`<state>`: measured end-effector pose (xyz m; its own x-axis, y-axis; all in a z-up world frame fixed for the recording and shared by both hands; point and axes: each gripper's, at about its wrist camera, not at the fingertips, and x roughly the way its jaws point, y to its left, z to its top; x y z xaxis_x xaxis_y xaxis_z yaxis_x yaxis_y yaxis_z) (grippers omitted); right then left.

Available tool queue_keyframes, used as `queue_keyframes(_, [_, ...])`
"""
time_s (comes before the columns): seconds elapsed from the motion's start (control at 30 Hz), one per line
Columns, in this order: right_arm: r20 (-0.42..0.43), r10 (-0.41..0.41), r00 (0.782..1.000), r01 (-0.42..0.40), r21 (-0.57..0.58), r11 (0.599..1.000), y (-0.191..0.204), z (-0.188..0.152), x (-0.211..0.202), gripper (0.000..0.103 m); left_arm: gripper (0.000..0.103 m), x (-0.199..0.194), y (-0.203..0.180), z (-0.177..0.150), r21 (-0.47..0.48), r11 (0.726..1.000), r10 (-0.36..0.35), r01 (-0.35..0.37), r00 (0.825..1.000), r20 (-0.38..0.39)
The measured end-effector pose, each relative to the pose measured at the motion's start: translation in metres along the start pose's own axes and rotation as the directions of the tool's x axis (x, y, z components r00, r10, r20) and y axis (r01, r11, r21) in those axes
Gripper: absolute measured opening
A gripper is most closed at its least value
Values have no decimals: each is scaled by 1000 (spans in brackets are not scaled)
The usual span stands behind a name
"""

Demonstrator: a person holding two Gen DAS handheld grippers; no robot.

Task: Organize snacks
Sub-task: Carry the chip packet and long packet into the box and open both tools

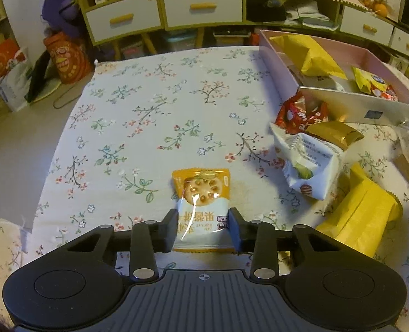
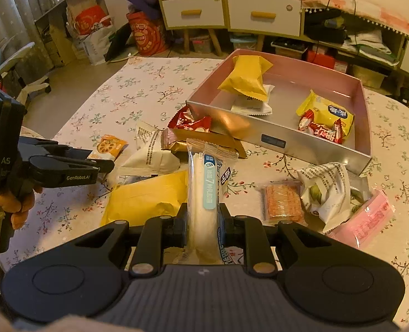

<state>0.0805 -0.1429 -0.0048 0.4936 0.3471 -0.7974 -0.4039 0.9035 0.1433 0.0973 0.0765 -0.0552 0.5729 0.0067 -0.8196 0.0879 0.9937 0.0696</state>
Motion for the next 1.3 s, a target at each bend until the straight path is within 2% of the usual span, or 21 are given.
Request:
queue_keyframes(0.1, [6,-1,1000,1,6,1000,-2,0,-3,18,35,-8,-3,2,-15,999,-28,28,999,17])
queue_keyframes(0.27, [29,-24,999,23,18,1000,-16,9,-9,18,35,-33,-17,19,3,998,-65,65,994,88])
queue_keyframes(0.5, [81,-73,994,63,114,991,-59,38,-7,18,35,-46,-59,60,84,989,-130,118,979,156])
queue_keyframes(0.73, [110,-86,990,64,190,980,-95,62,13,18,35,-28,-108,103,125,973,-213,195,965,155])
queue_keyframes(0.83, [109,-94,990,70,207,976,-106,70,23,18,36,-13,-127,115,146,968,-227,206,963,147])
queue_keyframes(1.07, [102,-91,991,61,263,963,-129,83,38,19,36,16,-154,126,166,961,-245,223,962,123])
queue_keyframes(1.3, [92,-98,991,71,260,963,-131,87,48,19,36,34,-166,127,167,960,-245,225,963,113])
